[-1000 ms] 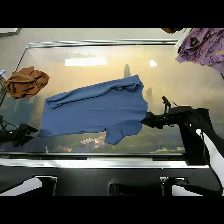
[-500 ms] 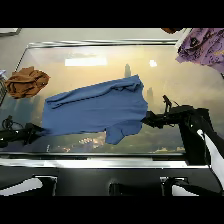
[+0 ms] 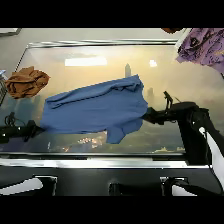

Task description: Fold the clothes and pants, and hang the long-sleeved shirts on hangers.

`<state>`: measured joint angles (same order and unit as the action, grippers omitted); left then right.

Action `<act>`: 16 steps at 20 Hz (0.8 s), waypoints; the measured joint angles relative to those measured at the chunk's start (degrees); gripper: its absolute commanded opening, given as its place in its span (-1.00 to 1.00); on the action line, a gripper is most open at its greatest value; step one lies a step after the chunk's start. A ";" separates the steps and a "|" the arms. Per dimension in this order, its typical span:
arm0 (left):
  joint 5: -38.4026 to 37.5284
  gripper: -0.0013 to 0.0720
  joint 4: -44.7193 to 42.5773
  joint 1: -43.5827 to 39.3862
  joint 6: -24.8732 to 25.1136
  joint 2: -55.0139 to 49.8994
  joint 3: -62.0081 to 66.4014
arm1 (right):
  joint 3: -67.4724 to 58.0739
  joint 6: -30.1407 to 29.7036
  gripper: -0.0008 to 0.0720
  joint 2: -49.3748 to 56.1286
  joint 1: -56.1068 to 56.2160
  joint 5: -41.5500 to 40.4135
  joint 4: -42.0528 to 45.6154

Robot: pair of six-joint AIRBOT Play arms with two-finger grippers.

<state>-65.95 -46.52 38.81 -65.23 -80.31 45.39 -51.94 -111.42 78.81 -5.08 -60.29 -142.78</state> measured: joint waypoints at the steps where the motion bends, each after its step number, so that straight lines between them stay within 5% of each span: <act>1: -0.42 -0.94 0.44 -1.40 -0.61 0.26 2.40 | -2.93 0.02 -0.91 -0.24 0.00 -0.52 0.33; 7: -1.70 -0.94 -1.66 -13.86 -8.24 2.23 31.63 | -31.63 4.11 -0.90 -0.74 0.00 -2.14 5.55; 12: -2.69 -0.94 -19.56 -23.15 -20.41 5.81 63.17 | -59.10 10.14 -0.90 -3.91 0.00 -6.40 12.22; 16: -3.26 -0.94 -30.38 -26.27 -28.48 15.72 70.14 | -66.82 14.36 -0.90 -14.29 0.00 -9.11 16.76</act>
<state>-69.21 -76.90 12.53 -93.71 -64.60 115.52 -118.76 -97.06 64.51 -5.08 -69.41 -126.02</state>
